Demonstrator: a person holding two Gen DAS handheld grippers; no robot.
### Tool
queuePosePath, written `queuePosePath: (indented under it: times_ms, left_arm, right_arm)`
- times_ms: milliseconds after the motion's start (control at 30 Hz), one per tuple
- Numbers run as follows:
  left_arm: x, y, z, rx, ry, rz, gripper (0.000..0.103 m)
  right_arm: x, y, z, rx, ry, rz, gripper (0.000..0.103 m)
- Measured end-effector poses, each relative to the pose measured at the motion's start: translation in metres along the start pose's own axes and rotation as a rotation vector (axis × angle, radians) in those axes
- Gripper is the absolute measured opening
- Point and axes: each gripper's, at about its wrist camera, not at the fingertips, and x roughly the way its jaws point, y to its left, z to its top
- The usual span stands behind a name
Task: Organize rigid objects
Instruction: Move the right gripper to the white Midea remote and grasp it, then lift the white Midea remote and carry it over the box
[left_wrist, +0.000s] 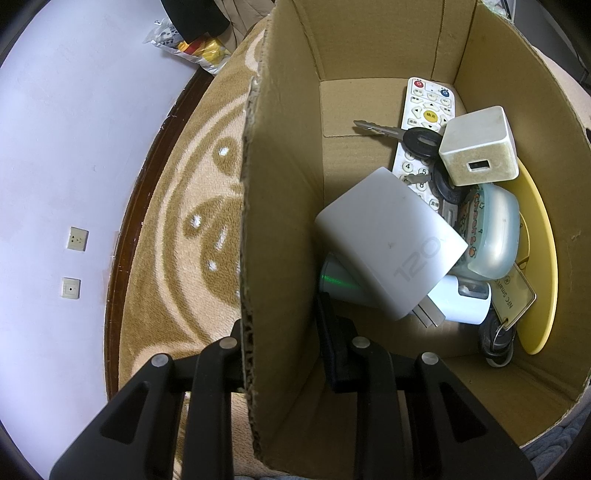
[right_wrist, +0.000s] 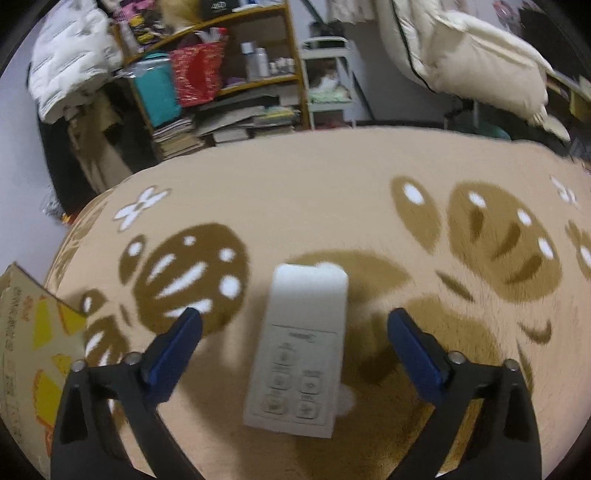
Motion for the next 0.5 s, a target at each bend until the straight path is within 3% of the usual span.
queuePosePath:
  times_ms: [100,233,300,333,500]
  left_arm:
    - [0.0,0.0,0.0,0.001,0.0,0.002,0.026]
    - [-0.001,0.0,0.001,0.0,0.0,0.003,0.026]
    - [-0.001,0.0,0.001,0.001,0.0,0.003,0.026]
    - [-0.001,0.0,0.001,0.001,0.0,0.003,0.026]
    - [-0.002,0.0,0.0,0.001,0.0,0.003,0.026]
  right_arm:
    - [0.008,-0.003,-0.006,0.004,0.036,-0.01,0.087]
    - [0.012,0.004,-0.011,-0.04,0.051,-0.044,0.08]
    - [0.012,0.008,-0.012,-0.062,0.056,-0.046,0.059]
    - [0.012,0.009,-0.012,-0.068,0.057,-0.045,0.055]
    - [0.007,0.015,-0.012,-0.101,0.064,-0.053,0.051]
